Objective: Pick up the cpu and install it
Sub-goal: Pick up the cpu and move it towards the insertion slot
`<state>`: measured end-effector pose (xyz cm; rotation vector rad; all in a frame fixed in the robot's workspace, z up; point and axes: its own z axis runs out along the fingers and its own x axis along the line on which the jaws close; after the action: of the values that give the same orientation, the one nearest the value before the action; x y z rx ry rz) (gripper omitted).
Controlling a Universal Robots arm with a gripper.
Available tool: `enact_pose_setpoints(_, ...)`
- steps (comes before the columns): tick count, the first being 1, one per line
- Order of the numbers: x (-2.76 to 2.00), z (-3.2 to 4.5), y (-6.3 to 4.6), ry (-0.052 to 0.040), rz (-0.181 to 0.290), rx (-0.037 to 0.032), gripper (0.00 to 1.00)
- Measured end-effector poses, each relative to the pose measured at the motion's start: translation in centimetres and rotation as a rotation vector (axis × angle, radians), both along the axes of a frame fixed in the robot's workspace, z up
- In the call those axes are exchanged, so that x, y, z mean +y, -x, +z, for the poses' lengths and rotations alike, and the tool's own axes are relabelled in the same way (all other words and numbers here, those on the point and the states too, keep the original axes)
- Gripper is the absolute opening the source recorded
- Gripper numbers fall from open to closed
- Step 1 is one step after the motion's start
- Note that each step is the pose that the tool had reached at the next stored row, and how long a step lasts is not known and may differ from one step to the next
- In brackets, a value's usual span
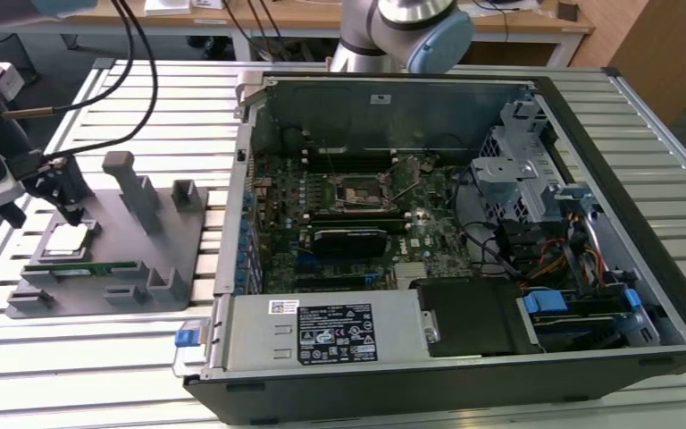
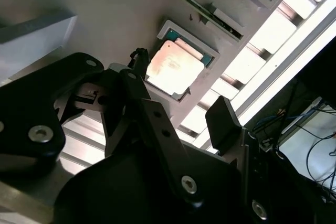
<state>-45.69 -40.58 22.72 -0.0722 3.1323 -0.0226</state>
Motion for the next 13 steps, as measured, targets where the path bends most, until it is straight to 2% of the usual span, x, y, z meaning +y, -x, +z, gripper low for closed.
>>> enact_pose_setpoints(5,-0.01,-0.91,0.1,0.0,0.008,-0.0027,0.71)
enact_pose_setpoints(8,0.04,-1.41,0.2,0.0012,0.007,-0.0076,0.71)
enact_pose_setpoints(13,0.05,-2.2,0.2,0.0013,0.004,-0.0082,0.71)
